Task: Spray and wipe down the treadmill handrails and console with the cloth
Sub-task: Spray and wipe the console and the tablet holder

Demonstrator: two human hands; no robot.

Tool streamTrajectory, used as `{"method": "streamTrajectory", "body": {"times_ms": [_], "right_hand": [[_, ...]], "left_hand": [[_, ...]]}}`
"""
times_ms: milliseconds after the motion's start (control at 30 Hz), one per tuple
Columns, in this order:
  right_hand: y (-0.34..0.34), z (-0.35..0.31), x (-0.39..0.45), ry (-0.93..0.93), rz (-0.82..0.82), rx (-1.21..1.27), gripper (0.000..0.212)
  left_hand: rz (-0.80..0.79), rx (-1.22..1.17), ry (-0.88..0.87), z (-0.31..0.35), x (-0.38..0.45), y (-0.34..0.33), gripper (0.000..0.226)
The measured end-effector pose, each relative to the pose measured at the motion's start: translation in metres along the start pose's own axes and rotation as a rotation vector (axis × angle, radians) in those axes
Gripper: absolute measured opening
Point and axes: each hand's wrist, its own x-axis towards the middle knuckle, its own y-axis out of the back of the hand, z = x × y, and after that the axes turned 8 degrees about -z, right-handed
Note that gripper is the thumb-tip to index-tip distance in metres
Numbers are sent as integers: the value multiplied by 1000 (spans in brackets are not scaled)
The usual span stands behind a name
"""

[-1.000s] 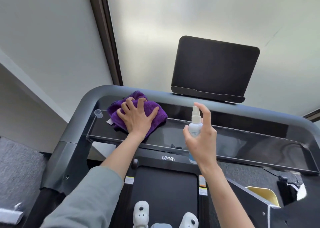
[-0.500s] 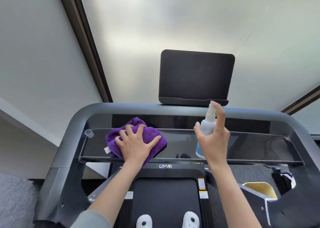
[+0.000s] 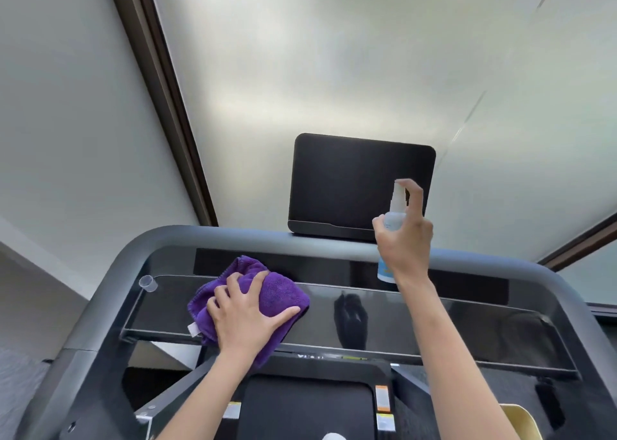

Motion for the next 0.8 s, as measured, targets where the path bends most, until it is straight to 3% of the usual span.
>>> {"method": "streamTrajectory", "body": {"times_ms": [267, 533, 667, 800], "right_hand": [[0, 16, 1, -20, -41, -31, 58], [2, 17, -9, 39, -50, 94, 60], [-1, 21, -12, 45, -97, 103, 60], [0, 22, -9, 53, -118, 99, 61]], "left_hand": [[44, -8, 27, 4, 1, -4, 96], [62, -94, 71, 11, 11, -2, 79], [100, -258, 79, 29, 16, 3, 71], [247, -402, 61, 56, 35, 26, 65]]}}
